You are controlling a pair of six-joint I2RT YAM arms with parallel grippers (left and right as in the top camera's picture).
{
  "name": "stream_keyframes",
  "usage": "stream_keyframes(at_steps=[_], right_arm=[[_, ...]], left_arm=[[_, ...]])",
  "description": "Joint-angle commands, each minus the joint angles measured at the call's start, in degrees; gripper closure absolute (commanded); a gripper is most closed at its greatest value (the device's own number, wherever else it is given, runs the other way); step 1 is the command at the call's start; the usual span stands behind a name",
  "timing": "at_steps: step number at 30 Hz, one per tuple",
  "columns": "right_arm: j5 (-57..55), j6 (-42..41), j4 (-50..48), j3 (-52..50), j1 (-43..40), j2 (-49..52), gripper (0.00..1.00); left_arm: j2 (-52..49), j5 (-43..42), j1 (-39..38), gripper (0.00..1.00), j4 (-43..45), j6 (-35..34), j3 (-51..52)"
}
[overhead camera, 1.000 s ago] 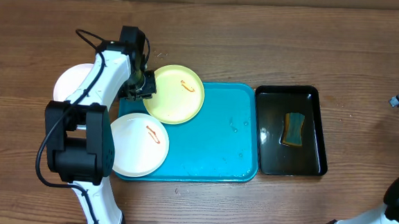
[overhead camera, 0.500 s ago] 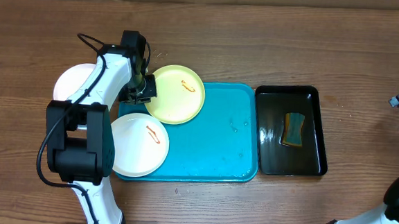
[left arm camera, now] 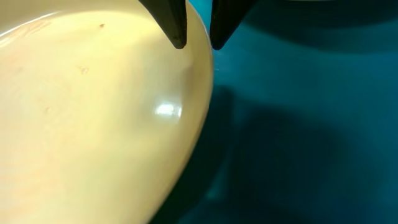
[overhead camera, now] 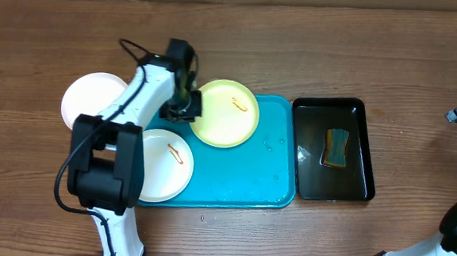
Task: Clean dirty plates on tray and stack at the side
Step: 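Drag the yellow-green plate right to the tray center with the left gripper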
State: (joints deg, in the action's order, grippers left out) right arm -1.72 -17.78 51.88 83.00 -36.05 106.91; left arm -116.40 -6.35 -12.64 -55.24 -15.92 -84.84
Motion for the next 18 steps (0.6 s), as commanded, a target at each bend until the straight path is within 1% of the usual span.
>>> stream_keyframes(at_steps=[1,7,10,18], right_arm=[[-0.3,-0.2,-0.2,1.0,0.0,-0.2,0.0],[-0.3,-0.2,-0.3,1.0,0.0,-0.2,0.0],[-0.3,-0.2,-0.2,1.0,0.0,-0.2,0.0],[-0.3,-0.2,-0.3,1.0,0.0,-0.2,0.0]], left_arm=[[-0.5,-1.2,-3.9,0.83,0.2,0.0,0.4],[-0.5,-1.2,-9.5,0.8,0.0,0.0,0.4],[-0.5,-0.7,-11.6,0.78,-0.5,-1.2,0.4],[-0.5,-0.7,-12.6,0.74,-0.5,-6.3,0.4]])
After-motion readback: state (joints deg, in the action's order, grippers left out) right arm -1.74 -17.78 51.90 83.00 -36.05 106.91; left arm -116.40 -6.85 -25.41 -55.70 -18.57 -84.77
